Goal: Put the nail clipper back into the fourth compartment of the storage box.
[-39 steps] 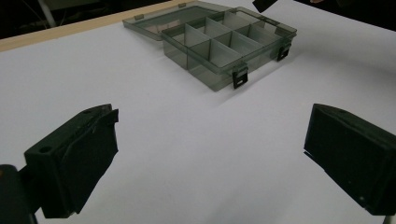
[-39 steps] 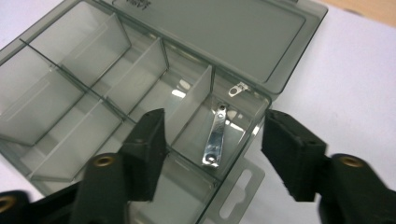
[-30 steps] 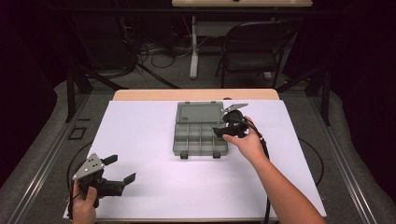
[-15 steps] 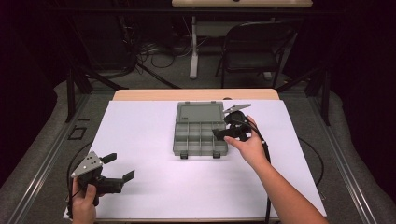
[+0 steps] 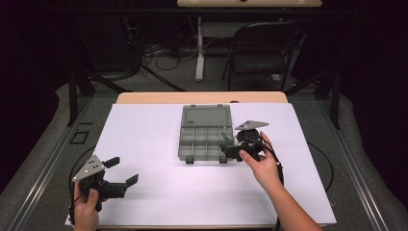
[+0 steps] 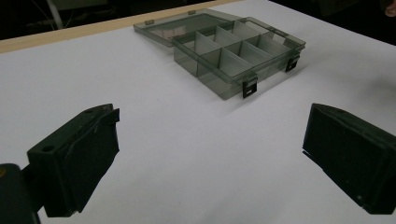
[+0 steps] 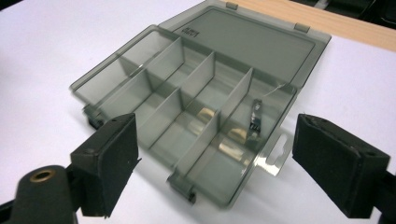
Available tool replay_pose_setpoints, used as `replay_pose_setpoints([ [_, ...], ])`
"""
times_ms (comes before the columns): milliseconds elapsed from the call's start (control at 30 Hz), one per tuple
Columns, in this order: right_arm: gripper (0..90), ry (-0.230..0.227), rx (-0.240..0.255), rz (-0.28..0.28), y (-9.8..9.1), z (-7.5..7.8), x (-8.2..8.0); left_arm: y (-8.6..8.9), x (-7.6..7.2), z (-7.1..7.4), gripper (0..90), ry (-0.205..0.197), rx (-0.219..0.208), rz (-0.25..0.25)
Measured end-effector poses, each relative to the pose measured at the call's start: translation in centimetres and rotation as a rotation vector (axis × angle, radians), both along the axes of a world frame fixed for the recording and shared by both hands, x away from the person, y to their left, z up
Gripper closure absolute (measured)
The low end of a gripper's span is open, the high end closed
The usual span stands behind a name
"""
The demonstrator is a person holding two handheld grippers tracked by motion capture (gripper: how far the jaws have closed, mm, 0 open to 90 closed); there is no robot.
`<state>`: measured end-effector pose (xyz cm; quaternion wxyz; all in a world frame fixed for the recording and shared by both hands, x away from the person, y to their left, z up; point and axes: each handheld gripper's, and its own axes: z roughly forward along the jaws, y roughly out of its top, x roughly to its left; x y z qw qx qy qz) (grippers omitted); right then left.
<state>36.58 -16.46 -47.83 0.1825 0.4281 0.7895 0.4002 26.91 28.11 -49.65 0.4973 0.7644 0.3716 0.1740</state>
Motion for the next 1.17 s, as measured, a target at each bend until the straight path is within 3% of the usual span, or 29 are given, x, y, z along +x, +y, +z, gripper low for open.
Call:
replay_pose_setpoints([
  [433, 13.8, -0.071, -0.039, -0.020, -2.3, -1.7, -5.4, -0.3, -0.1, -0.1, 3.6, -0.002, 0.012, -0.004],
  [633, 13.7, -0.092, -0.080, -0.023, -2.9, -2.9, -7.6, -0.5, -0.2, -0.2, 4.1, -0.005, 0.023, -0.016],
  [867, 13.7, -0.071, -0.039, -0.035, -3.5, -3.5, -8.8, -0.7, -0.3, -0.3, 4.3, -0.009, 0.034, -0.022],
  [1000, 13.7, -0.084, -0.022, -0.039, -3.6, -3.8, -9.0, -0.7, -0.1, -0.4, 6.2, -0.011, 0.037, -0.019],
  [1167, 13.7, -0.111, -0.048, -0.038, -3.9, -4.1, -9.1, -0.8, 0.1, -0.7, 6.5, -0.003, 0.050, -0.015],
])
